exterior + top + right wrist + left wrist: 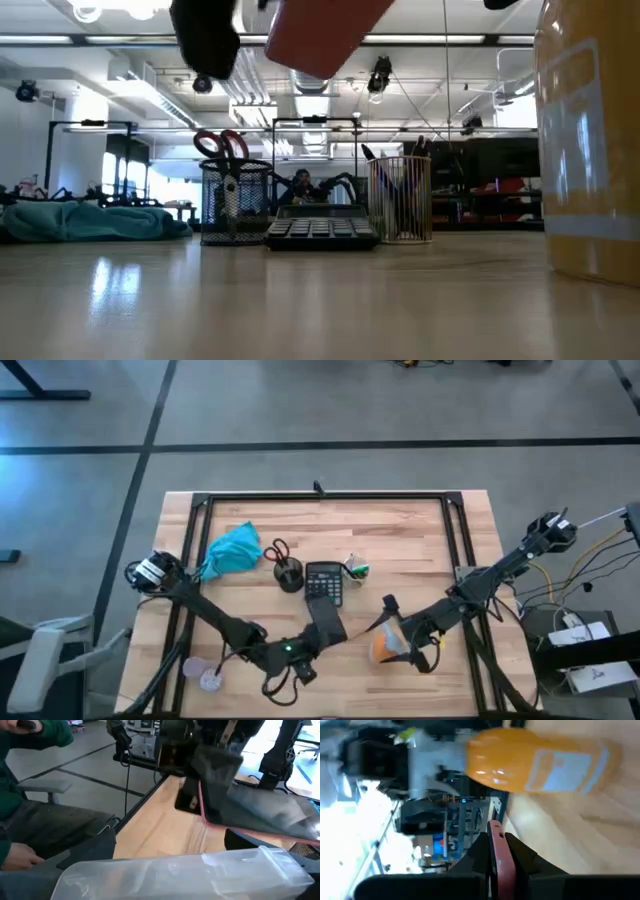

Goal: Apply microfiber cloth
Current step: Spray the back and front of the cellphone with the orange spray bottle

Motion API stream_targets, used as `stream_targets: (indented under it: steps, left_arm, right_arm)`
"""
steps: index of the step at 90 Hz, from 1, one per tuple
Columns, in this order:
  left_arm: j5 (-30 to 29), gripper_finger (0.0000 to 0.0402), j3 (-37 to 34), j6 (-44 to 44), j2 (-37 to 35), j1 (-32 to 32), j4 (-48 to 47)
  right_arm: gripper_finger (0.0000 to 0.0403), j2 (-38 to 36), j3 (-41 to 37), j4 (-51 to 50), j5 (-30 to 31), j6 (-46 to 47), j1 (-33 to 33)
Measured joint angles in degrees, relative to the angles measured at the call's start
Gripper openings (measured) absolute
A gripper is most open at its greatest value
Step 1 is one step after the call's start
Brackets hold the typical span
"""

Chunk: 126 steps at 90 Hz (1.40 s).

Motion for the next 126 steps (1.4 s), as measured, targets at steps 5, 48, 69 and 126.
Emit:
stream_targets:
  steps: [5,48,69,126]
  left_arm:
    - [-0.4,0.0012,0.0,6.2,1.3,-0.1,0.0]
    - [-2.0,0.0012,1.2,18.5,6.8,4.0,-3.3]
    - [-5.0,0.0012,5.8,12.4,6.8,4.2,-11.5]
    - [-0.2,0.0012,9.8,30.3,7.5,9.6,-10.6]
  right_arm:
    - [0.0355,0.0,0.0,0.0,0.0,0.0,0.0]
    - [0.0355,0.0,0.0,0.0,0.0,0.0,0.0]
    - [0.0355,0.0,0.0,0.0,0.0,0.4,0.0]
    - [0.0355,0.0,0.0,-1.3,-15.3,-4.0,0.1]
